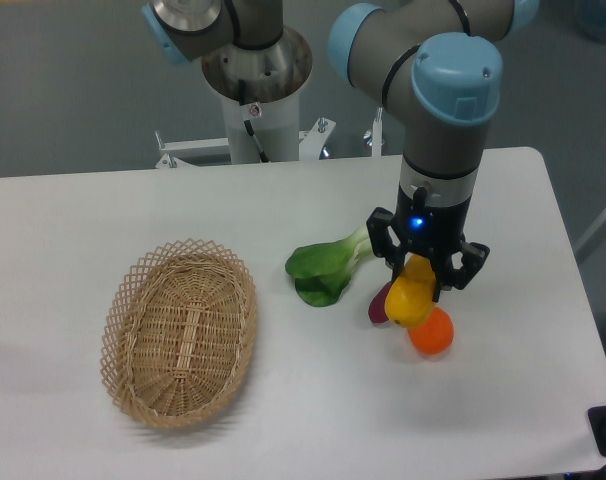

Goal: Place the mango in the basket
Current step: 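Lift the yellow mango held in the gripper off the table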

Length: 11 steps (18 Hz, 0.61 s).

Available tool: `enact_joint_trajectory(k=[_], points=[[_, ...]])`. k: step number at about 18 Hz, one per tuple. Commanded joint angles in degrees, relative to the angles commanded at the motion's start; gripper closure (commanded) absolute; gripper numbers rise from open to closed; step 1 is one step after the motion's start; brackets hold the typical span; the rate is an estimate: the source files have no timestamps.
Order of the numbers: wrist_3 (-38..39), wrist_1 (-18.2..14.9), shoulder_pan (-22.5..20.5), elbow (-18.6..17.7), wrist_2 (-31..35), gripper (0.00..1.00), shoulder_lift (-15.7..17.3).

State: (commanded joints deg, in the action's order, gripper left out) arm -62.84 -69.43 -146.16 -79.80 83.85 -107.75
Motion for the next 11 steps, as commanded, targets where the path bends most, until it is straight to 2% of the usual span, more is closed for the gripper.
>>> enact_joint_trajectory(k=[8, 11], points=[[0.9, 0.4, 0.8, -2.0, -0.2, 0.48, 0.3], [5.1, 1.4, 2.5, -3.9, -0.1, 0.48, 1.0]])
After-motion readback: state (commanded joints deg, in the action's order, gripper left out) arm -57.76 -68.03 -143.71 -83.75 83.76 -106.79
